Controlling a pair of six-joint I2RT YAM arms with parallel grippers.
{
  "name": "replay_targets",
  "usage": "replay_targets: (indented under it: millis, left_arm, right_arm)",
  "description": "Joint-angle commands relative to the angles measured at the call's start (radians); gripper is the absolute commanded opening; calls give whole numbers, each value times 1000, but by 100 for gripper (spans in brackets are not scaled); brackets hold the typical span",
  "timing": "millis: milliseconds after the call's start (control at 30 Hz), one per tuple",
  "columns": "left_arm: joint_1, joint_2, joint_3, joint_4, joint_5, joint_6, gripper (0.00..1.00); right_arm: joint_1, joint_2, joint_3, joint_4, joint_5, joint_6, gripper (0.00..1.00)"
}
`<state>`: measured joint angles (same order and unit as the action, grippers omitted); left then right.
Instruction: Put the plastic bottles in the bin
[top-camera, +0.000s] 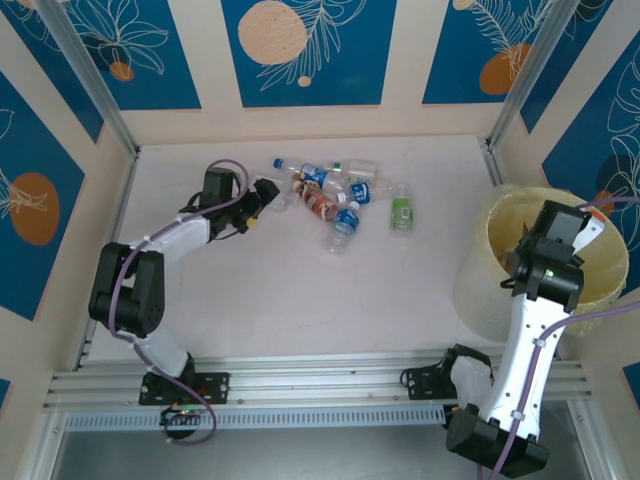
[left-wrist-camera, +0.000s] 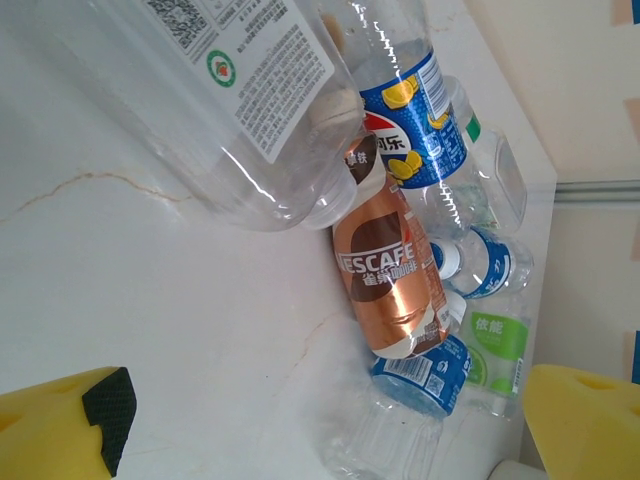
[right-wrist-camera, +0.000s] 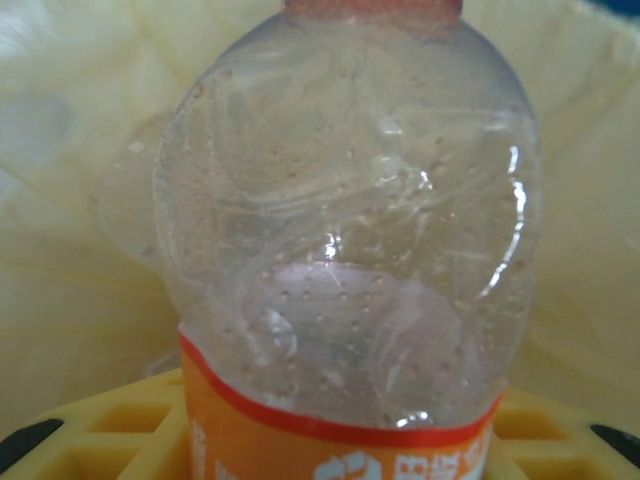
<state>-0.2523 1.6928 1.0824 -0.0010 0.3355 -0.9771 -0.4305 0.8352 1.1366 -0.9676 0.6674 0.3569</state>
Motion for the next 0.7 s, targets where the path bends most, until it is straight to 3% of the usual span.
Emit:
replay_targets:
  millis: [0, 167, 300, 367, 400, 667]
  left_arm:
    - [12, 15, 48, -39, 39, 18, 100]
    - [12, 20, 65, -42, 34, 27, 100]
    - [11, 30, 97, -75, 45, 42, 100]
    - [11, 28, 95, -77, 42, 45, 100]
    - [11, 25, 90, -77, 39, 46, 100]
    - [12, 3, 64, -77, 27, 45, 100]
  right_arm:
    - [-4, -19, -25, 13, 114, 55, 48]
    - [8, 3, 3, -18, 215, 36, 51]
    - [21, 12, -4, -35, 294, 46, 72]
    - [21, 16, -6, -36, 298, 35, 89]
    - [25, 16, -3, -38, 292, 33, 92]
    - [115, 14, 35, -33, 254, 43, 93]
